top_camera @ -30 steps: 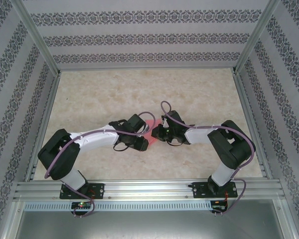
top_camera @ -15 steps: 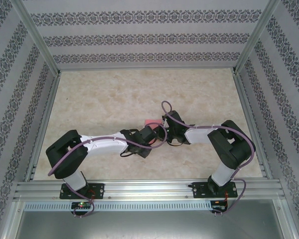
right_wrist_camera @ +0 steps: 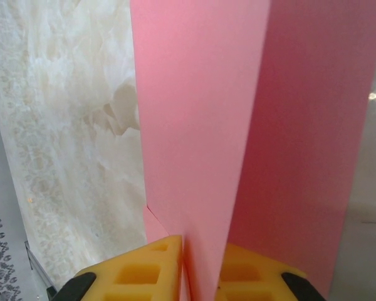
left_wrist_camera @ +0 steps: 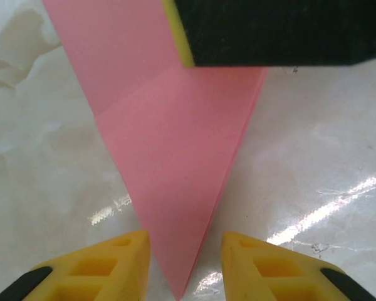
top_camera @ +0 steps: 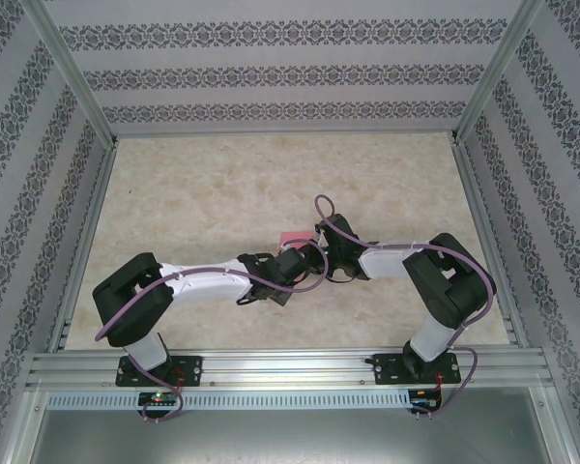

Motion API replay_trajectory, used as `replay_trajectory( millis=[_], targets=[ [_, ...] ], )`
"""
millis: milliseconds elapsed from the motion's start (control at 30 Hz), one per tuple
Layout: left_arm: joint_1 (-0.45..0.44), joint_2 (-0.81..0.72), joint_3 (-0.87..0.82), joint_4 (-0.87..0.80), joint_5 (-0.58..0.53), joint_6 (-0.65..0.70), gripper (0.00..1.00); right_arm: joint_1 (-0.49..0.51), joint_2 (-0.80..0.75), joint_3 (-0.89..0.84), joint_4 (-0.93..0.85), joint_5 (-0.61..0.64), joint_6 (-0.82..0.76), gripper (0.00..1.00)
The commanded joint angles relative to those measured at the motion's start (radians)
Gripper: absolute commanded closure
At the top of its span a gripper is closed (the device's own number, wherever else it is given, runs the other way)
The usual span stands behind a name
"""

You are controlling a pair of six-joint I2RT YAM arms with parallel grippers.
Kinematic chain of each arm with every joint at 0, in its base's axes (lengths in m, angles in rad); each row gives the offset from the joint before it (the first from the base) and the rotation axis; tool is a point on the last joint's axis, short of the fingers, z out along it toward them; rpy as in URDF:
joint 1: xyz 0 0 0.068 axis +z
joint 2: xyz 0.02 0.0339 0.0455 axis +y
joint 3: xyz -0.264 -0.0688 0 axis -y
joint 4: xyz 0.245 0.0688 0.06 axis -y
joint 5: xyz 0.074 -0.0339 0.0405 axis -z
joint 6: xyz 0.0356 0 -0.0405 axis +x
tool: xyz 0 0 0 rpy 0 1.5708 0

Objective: Fold a paper plane with a square sheet of paper (pick it up from the middle)
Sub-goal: Fourth fold the wing at the center of the table.

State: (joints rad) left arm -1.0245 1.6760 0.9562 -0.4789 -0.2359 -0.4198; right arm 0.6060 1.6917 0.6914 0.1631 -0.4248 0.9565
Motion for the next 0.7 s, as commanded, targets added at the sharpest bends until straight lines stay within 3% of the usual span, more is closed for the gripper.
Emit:
replay_trajectory(
  millis=[0, 167, 367, 667],
  targets=[
    [-0.022, -0.006, -0.021, 0.04, -0.016, -0.003, 0.63, -0.008, -0.024, 0.008, 0.059, -0.022, 0.022, 0.83],
    [-0.022, -0.021, -0.043, 0.069, -0.001, -0.005, 0.62, -0.027, -0.041, -0.001, 0.056, -0.022, 0.024, 0.77],
    [-0.021, -0.003, -0.029, 0.071, -0.011, 0.001, 0.62, -0.041, -0.045, -0.008, 0.056, -0.044, 0.02, 0.77],
    [-0.022, 0.004, -0.025, 0.069, -0.029, 0.0, 0.72, -0.045, -0.041, -0.009, 0.055, -0.048, 0.021, 0.79]
  ],
)
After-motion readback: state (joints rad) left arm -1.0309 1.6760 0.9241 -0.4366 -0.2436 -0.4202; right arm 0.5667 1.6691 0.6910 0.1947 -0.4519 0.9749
